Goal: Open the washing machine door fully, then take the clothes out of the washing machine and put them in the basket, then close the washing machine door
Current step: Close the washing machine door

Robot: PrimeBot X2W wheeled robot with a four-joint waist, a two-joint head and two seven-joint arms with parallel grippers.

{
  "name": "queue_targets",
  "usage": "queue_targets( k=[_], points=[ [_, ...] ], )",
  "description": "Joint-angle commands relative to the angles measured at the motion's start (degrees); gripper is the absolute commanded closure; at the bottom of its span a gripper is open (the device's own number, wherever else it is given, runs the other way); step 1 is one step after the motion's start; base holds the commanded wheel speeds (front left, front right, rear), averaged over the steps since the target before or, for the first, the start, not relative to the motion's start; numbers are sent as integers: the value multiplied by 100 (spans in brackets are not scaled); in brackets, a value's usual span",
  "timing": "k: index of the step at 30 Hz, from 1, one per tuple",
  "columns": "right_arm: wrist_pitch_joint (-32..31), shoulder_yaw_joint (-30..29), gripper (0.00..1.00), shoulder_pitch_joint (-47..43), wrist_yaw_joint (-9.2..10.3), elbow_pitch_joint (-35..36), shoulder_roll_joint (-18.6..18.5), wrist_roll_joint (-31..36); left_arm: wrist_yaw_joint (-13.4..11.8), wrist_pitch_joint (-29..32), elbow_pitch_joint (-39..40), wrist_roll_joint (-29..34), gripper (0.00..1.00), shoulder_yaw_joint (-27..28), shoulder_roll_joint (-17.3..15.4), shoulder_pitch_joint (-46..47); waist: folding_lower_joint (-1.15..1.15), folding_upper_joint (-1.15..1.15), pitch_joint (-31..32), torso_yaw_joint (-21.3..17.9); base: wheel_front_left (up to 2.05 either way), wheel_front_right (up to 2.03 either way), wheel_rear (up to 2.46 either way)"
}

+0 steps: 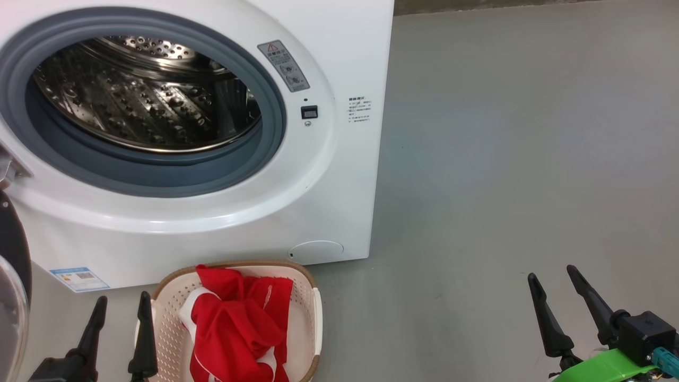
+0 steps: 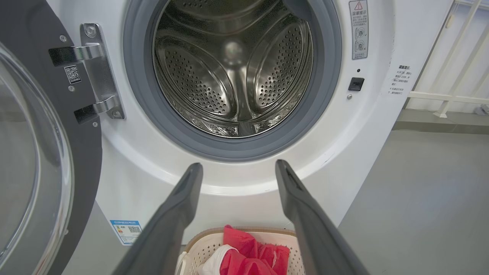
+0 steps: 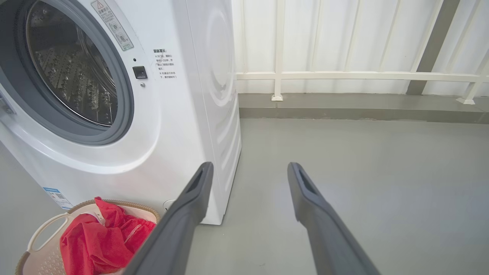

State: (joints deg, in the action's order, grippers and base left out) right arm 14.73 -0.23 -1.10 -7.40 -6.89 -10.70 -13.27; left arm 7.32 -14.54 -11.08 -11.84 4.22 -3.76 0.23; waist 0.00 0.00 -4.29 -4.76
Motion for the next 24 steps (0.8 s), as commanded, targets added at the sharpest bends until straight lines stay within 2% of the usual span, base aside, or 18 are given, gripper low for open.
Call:
queue_targets(
  k=[1, 24],
  points=[
    [27, 105, 0, 36, -9, 138, -69, 27, 16, -46, 147, 12, 0, 183, -87, 97, 0, 0, 11, -3, -47, 47, 0],
    [27, 89, 0, -1, -9, 156, -90, 1, 16, -46, 142, -5, 0, 161, -61, 52, 0, 0, 51, 18, -106, 106, 0]
  ],
)
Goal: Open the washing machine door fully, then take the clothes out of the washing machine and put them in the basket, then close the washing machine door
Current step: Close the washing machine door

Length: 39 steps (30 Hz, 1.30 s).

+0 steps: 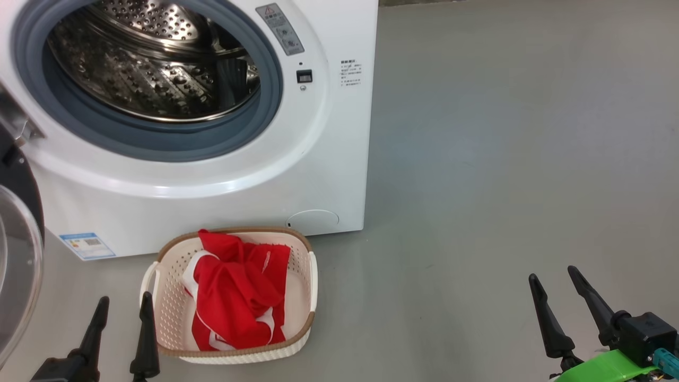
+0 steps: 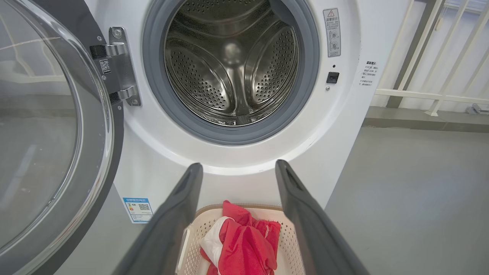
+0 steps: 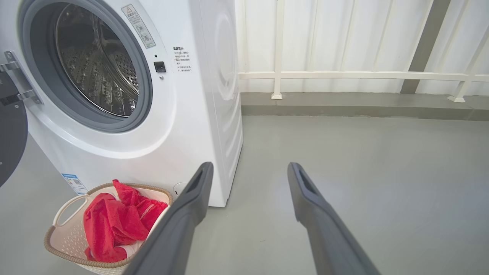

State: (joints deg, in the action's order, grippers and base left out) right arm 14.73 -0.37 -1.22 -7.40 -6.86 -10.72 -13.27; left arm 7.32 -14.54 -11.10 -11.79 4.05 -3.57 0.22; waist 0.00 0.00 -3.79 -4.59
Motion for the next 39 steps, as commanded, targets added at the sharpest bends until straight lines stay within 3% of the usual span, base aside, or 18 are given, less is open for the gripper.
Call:
queue_targets(
  k=[1, 24, 39],
  points=[
    [27, 102, 0, 7, -9, 156, -85, 3, 16, -46, 138, -19, 0, 183, -79, 49, 0, 0, 8, 4, -88, 88, 0],
    [27, 132, 0, -11, -9, 158, -106, 0, 16, -46, -20, 8, 0, 233, -10, 63, 0, 0, 70, 156, -10, 10, 0],
    [27, 374, 0, 195, -9, 116, -205, -18, -18, -46, -83, -52, 0, 188, 61, 55, 0, 0, -13, 983, 0, 0, 0]
  ],
)
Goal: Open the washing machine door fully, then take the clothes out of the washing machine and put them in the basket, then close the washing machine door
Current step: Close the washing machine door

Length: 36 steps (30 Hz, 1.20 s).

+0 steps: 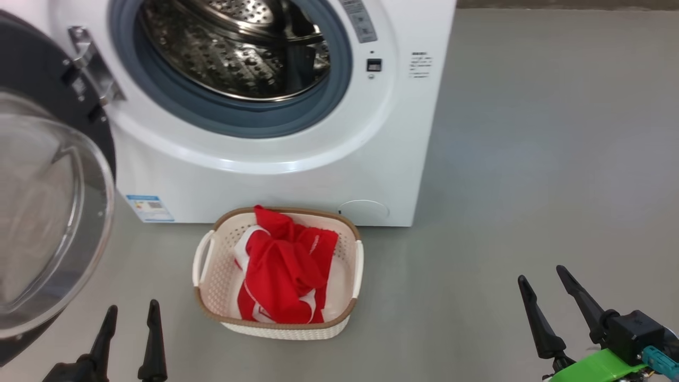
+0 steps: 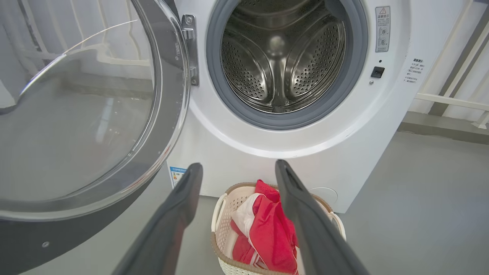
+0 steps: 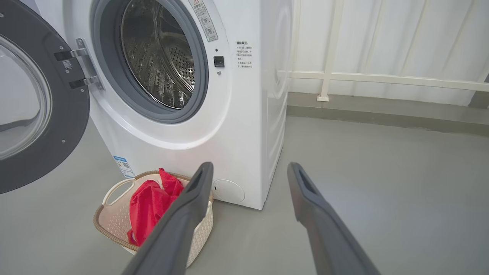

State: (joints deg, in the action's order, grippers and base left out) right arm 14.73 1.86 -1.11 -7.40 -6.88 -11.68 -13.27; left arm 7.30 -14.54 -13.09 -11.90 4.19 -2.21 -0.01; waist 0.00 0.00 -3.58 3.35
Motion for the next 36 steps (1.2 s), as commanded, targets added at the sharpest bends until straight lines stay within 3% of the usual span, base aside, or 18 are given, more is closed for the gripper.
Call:
queue_targets(
  k=[1, 24, 36],
  points=[
    [27, 173, 0, 207, -9, 113, -119, -20, -27, -46, 114, -51, 0, 169, -73, 75, 0, 0, -41, 260, 0, 0, 0],
    [27, 651, 0, 683, -9, -13, -346, -64, -465, -46, 183, -456, 0, -189, -67, 115, 0, 0, -280, 1922, 0, 0, 0],
    [27, 740, 0, 711, -9, -47, -407, -98, -571, -46, 236, -513, 0, -354, -67, 45, 0, 0, -265, 2489, 0, 0, 0]
  ],
)
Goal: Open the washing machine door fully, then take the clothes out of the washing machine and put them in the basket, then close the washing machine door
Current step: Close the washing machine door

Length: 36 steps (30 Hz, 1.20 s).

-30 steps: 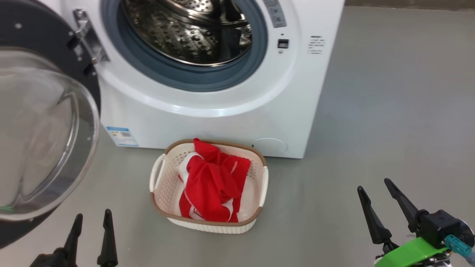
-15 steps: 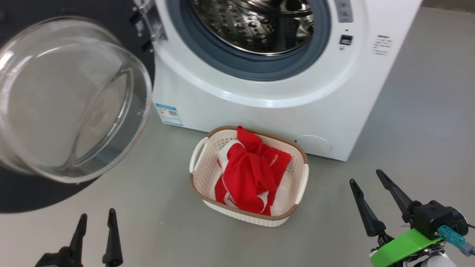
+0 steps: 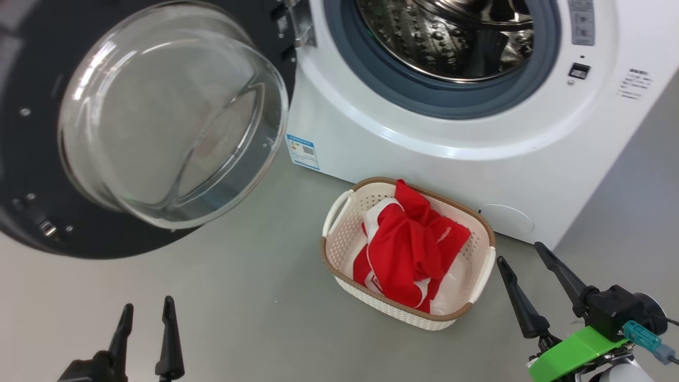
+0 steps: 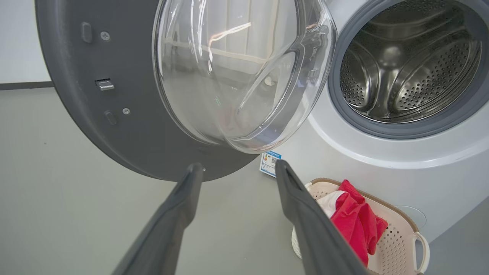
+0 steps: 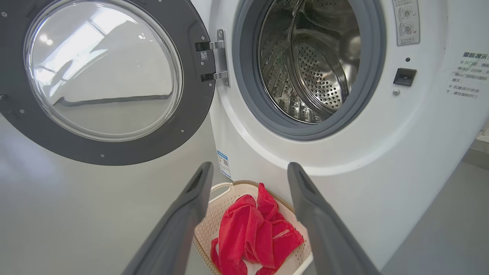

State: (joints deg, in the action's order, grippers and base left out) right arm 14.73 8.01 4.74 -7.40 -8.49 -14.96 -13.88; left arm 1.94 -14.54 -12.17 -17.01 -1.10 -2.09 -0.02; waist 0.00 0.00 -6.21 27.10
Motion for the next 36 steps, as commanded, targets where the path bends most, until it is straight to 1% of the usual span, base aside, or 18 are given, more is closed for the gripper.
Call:
queue_targets(
  k=[1, 7, 18, 28, 30, 32, 33, 34, 35, 36],
  points=[
    [27, 127, 0, 127, -9, 108, -80, -40, -33, -46, 139, -34, 0, 170, -79, 43, 0, 0, 1, 159, 0, 0, 0],
    [27, 157, 0, 140, -9, 99, -74, -41, -26, -46, 138, -62, 0, 186, -79, 20, 0, 0, 8, 376, 0, 0, 0],
    [27, 406, 0, 406, -9, -9, -108, -85, -156, -46, 351, -182, 0, 293, -79, -109, 0, 0, -79, 432, 0, 0, 0],
    [27, 484, 0, 490, -9, -62, -122, -133, -205, -46, 482, -225, 0, 349, -79, -160, 0, 0, -80, 437, 0, 0, 0],
    [27, 476, 0, 487, -9, -58, -121, -137, -199, -46, 505, -234, 4, 349, -79, -155, 0, 0, -84, 435, 0, 0, 0],
    [27, 470, 0, 482, -9, -51, -124, -135, -201, -46, 532, -239, 4, 346, -79, -152, 0, 0, -91, 435, 0, 0, 0],
    [27, 468, 0, 479, -9, -48, -126, -134, -203, -46, 542, -239, 7, 344, -79, -151, 0, 0, -91, 434, 0, 0, 0],
    [27, 466, 0, 476, -9, -45, -128, -132, -204, -46, 552, -245, 27, 343, -79, -151, 0, 0, -93, 434, 0, 0, 0],
    [27, 461, 0, 472, -9, -41, -130, -131, -203, -46, 564, -256, 59, 341, -79, -149, 0, 0, -95, 434, 0, 0, 0],
    [27, 455, 0, 468, -9, -37, -131, -129, -196, -46, 592, -280, 98, 342, -79, -143, 0, 0, -97, 434, 0, 0, 0]
  ],
)
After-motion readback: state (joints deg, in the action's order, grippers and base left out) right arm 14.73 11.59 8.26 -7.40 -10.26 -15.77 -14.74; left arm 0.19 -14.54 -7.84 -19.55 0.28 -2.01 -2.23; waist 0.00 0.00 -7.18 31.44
